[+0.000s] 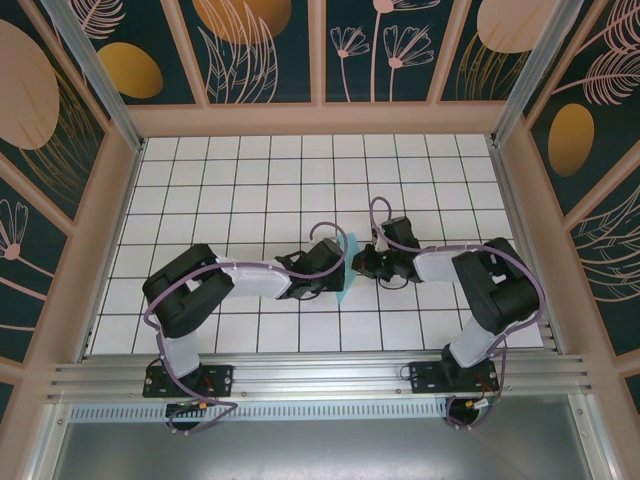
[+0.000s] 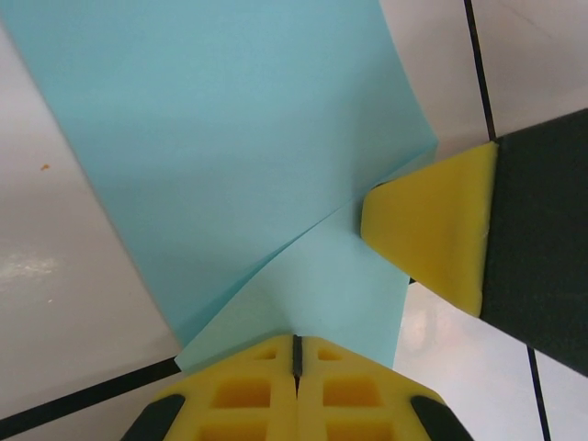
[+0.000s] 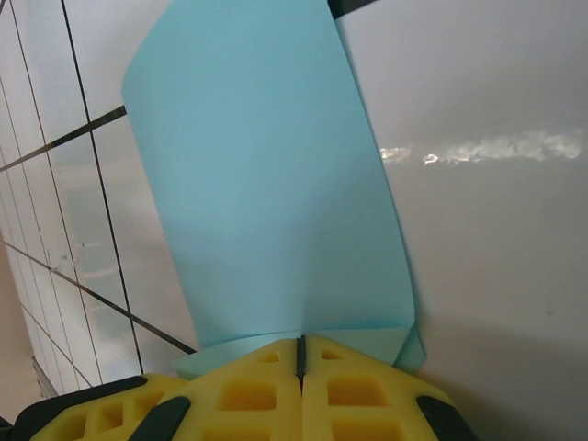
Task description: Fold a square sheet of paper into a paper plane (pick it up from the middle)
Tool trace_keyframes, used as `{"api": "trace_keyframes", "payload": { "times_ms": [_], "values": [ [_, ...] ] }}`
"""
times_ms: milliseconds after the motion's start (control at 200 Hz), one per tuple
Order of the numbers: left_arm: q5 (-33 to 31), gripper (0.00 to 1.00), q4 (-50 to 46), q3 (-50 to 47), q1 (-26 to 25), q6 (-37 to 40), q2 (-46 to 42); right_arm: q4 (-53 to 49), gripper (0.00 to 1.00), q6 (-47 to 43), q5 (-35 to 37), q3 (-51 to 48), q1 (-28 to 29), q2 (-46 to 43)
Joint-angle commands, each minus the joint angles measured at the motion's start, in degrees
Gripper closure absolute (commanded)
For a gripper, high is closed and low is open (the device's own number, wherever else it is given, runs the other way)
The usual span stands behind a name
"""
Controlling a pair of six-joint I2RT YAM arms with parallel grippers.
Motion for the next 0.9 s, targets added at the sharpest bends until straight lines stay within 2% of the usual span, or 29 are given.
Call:
{"api": "trace_keyframes", "payload": {
  "times_ms": [0, 415, 560, 771, 896],
  "values": [
    [-0.05, 0.97, -5.49, -1.87, -0.07, 1.81, 1.56, 2.4, 0.99, -0.9, 0.8, -1.55, -1.79, 1.38],
    [-1.25, 0.99, -6.63, -4.59, -0.1, 2.99, 1.43, 3.22, 0.98, -3.61, -2.95, 0.1, -7.61, 2.83],
    [-1.29, 0.98, -6.58, -4.48, -0.05, 3.4, 1.09, 4.0, 0.97, -4.21, -6.26, 0.11, -9.96, 2.67],
    [-0.96, 0.97, -6.7, -3.44, -0.1, 4.72, 0.43, 2.57, 0.95, -4.35, -8.82, 0.07, -9.28, -4.09],
    [-0.66, 0.97, -6.93, -2.27, -0.08, 5.31, 0.39, 2.82, 0.95, -3.8, -10.35, -0.86, -6.89, -5.56]
  ]
}}
